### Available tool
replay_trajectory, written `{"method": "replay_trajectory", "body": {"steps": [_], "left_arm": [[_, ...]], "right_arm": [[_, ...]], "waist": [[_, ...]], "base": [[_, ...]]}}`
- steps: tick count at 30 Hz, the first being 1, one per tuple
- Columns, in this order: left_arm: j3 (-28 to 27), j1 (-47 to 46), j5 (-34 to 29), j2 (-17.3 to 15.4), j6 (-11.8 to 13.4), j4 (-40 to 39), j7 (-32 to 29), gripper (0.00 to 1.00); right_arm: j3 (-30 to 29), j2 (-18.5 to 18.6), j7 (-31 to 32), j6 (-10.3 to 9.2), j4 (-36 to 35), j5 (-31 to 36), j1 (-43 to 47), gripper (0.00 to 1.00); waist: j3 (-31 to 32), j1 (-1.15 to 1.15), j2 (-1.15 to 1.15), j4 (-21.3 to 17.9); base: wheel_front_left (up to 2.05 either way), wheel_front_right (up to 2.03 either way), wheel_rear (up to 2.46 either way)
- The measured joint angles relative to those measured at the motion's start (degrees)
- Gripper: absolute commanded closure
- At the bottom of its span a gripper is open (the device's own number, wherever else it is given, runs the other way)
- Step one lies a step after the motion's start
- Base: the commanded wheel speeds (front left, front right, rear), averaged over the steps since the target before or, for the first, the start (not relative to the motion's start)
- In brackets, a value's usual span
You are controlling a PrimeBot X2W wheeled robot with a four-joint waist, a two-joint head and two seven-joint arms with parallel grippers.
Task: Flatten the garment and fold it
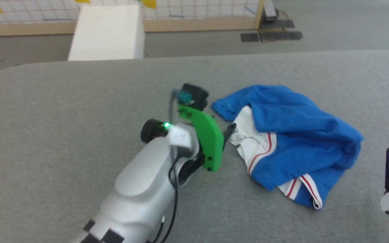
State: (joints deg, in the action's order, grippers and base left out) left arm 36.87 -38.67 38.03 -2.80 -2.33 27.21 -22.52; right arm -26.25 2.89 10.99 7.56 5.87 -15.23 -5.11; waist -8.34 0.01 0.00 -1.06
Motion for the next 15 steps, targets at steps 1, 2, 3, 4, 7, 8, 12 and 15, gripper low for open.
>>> {"method": "replay_trajectory", "body": {"steps": [1,2,3,4,7,8,12,15], "left_arm": [[1.7,-1.6,0.1,0.0,0.9,0.9,-2.2,0.0],[2.8,-2.8,0.1,0.0,1.3,1.6,-3.4,0.0],[3.7,-4.0,0.4,0.0,2.0,2.5,-4.6,0.0],[4.8,-5.1,0.4,0.1,2.6,3.6,-5.8,0.0],[7.0,-6.9,0.4,0.0,3.7,6.4,-7.9,0.0],[7.7,-7.2,0.4,0.0,4.1,7.4,-8.5,0.0],[8.8,-7.9,0.5,0.0,4.9,9.4,-8.3,0.0],[8.9,-8.7,1.8,0.0,5.0,9.9,-6.4,1.0]], "right_arm": [[0.1,0.0,-0.2,0.0,0.2,0.0,-0.3,0.0],[0.2,0.0,-0.5,0.0,0.5,0.0,-0.5,0.0],[0.4,0.0,-0.7,0.0,0.9,-0.4,-0.8,0.0],[0.5,0.0,-1.0,0.0,1.4,-0.5,-1.0,0.0],[0.8,0.0,-2.2,0.0,2.7,-1.0,-1.6,0.0],[0.7,0.0,-2.6,0.0,3.2,-1.1,-1.8,0.0],[0.7,0.0,-3.9,0.0,4.6,-1.1,-2.0,0.0],[0.5,0.0,-4.6,0.0,5.4,-1.1,-2.3,0.0]], "waist": [[-0.6,0.0,0.0,-0.6],[-1.1,0.0,0.0,-1.1],[-1.8,0.0,0.0,-1.8],[-2.4,0.0,0.0,-2.5],[-3.9,0.0,0.0,-4.5],[-4.5,0.0,0.0,-5.1],[-6.5,0.0,0.0,-7.1],[-7.8,0.0,0.0,-8.1]], "base": [[0.0,0.0,0.0],[0.0,0.0,0.0],[0.0,0.0,0.0],[0.0,0.0,0.0],[0.0,0.0,0.0],[0.0,0.0,0.0],[0.0,0.0,0.0],[0.0,0.0,0.0]]}}
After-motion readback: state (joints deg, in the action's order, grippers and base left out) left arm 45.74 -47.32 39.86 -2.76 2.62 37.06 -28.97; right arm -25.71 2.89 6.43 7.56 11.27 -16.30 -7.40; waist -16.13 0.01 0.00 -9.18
